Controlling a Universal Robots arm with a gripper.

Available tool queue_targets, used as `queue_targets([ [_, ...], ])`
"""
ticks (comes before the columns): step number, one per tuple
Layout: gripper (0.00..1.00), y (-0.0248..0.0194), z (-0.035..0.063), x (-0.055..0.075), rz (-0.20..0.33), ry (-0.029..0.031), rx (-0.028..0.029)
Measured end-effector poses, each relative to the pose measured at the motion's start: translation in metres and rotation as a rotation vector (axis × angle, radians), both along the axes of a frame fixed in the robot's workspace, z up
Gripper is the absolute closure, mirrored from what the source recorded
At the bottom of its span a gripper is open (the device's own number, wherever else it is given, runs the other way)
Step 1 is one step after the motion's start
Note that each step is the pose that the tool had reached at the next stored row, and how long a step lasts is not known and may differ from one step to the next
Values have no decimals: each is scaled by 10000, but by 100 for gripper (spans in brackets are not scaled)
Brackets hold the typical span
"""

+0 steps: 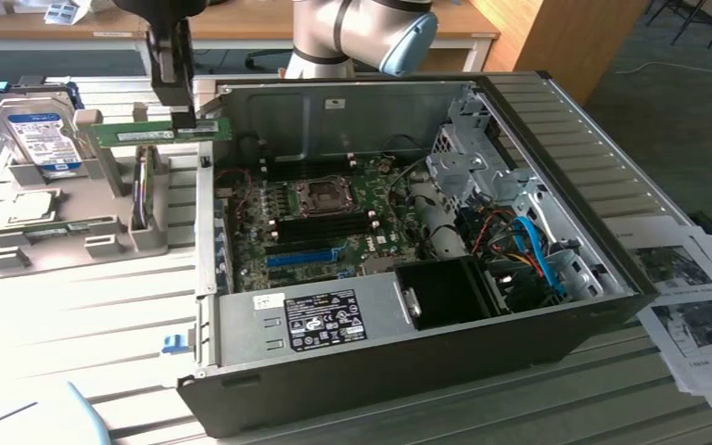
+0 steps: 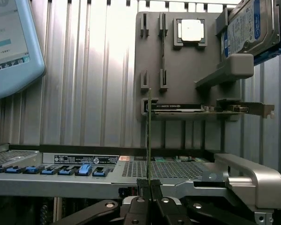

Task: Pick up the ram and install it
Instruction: 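Pick up the ram and move it above insertion slot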

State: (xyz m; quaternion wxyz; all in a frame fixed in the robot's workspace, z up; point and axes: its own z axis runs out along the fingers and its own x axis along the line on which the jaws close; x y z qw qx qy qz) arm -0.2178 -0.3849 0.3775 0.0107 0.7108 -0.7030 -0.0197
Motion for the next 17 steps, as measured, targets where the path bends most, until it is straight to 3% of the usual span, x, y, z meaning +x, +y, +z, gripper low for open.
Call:
queue_targets([
  [17,89,0,0,300,0,1,0],
])
